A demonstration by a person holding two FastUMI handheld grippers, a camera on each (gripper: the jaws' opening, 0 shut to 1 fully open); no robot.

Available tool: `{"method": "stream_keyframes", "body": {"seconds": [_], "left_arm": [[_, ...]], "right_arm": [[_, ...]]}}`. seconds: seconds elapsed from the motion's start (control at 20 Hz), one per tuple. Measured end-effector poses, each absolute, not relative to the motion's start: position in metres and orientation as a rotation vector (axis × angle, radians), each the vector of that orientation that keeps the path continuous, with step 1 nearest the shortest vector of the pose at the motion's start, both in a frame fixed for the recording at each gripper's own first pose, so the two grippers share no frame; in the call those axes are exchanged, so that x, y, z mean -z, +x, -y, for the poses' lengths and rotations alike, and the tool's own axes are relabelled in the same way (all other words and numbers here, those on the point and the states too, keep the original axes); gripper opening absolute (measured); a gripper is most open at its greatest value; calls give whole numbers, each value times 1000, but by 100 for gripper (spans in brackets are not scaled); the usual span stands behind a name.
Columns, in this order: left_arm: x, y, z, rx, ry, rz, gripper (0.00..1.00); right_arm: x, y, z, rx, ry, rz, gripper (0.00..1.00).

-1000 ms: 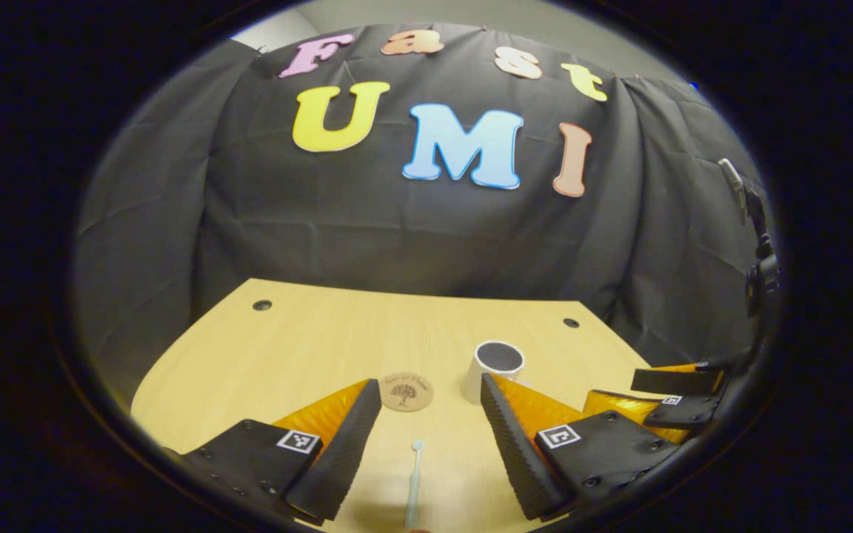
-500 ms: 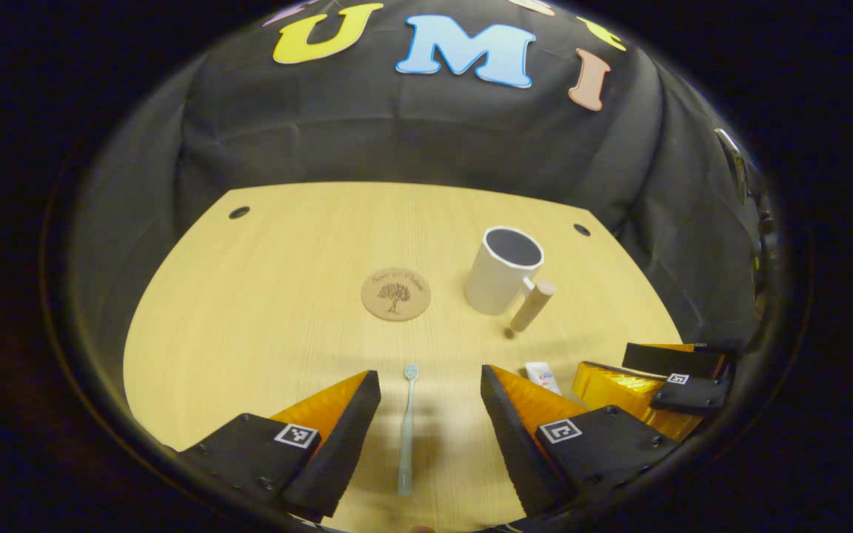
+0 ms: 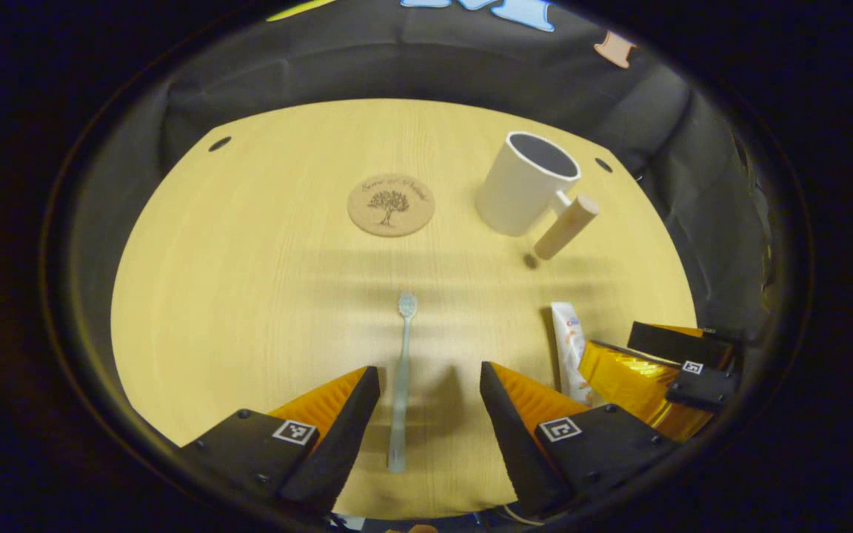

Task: Put the toothbrush and toothpaste on the desktop into the cup, then pick up the cup and place it on the coaster on the desktop.

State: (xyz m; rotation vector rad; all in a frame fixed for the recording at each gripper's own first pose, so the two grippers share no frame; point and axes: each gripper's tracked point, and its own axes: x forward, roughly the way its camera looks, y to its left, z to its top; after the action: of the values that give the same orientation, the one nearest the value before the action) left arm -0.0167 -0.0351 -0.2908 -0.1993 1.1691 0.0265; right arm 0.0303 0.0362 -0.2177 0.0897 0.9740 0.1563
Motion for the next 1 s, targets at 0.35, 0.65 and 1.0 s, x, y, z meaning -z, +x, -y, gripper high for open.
{"method": "stream_keyframes", "body": {"seconds": [0.35, 0.65, 1.0], "left_arm": [[316, -29, 44, -2, -173, -1333, 94], [324, -34, 44, 1, -158, -1402, 93], [330, -36, 38, -22, -52, -1416, 70]], "right_arm": [[245, 24, -43, -162, 103, -1143, 97], [261, 28, -39, -155, 76, -1201, 94], [263, 33, -33, -131, 73, -1207, 84]]}}
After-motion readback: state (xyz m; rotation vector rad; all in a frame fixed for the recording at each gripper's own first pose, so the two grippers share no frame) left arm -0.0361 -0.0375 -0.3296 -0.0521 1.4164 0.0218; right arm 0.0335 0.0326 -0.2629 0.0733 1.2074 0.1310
